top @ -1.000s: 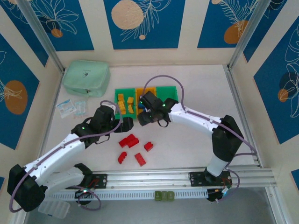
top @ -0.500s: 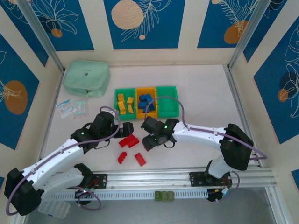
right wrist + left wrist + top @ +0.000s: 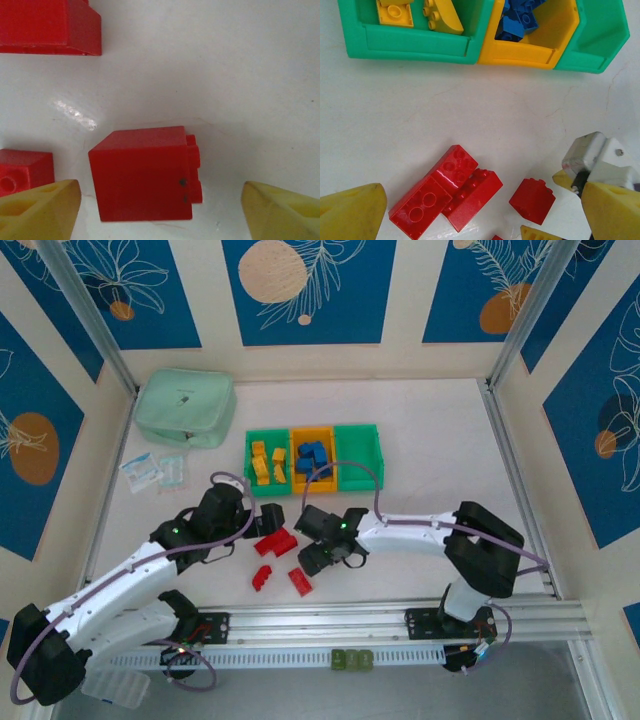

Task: Sort the legos into containers by color
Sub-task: Pick up the lego from the bottom-center of the table, then place the lego in the container.

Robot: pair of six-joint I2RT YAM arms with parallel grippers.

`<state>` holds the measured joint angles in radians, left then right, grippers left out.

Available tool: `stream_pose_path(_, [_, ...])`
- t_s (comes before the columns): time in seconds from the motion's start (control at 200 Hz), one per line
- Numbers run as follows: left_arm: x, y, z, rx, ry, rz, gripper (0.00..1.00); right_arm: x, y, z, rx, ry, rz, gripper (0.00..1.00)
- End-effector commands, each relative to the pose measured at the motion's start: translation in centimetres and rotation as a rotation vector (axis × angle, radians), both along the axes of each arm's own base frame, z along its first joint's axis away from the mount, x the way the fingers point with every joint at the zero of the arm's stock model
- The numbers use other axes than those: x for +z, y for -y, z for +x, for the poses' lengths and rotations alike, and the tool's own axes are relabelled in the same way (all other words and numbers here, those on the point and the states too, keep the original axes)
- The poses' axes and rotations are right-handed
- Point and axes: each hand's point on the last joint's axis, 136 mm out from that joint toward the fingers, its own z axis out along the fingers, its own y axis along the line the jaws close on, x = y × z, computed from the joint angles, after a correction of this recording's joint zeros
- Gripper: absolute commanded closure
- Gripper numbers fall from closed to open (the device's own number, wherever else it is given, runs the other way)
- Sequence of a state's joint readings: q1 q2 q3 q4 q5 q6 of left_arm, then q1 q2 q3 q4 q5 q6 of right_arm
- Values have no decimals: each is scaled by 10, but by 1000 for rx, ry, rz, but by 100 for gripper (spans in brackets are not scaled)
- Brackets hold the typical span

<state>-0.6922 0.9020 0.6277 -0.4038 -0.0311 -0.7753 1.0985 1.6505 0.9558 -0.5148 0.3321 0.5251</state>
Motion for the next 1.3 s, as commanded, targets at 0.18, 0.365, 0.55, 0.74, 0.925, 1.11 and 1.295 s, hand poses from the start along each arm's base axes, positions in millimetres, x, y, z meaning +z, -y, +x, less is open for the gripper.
stream_pose_path(0.18, [-1, -2, 2, 12, 18, 10, 1, 1, -18, 12, 13, 3, 20, 26])
stream_pose_path(0.365, [-1, -3, 2, 13, 20, 13, 1, -1, -19, 14, 18, -10, 22, 35])
stream_pose_path(0.55, [-1, -2, 2, 12, 21, 13, 1, -1, -18, 13, 19, -15, 21, 47])
stream_pose_path(0.74, [1, -1, 3, 10, 25, 8, 1, 7, -16, 16, 6, -4, 39, 60])
stream_pose_path(0.925, [7, 2, 5, -2, 36, 4, 1, 28, -9, 24, -22, 20, 61, 64])
stream_pose_path(1.11, [19, 12, 13, -34, 61, 5, 1, 64, 12, 47, -117, 69, 72, 64])
stream_pose_path(1.295, [34, 29, 28, -74, 101, -15, 1, 96, 45, 97, -277, 125, 101, 64])
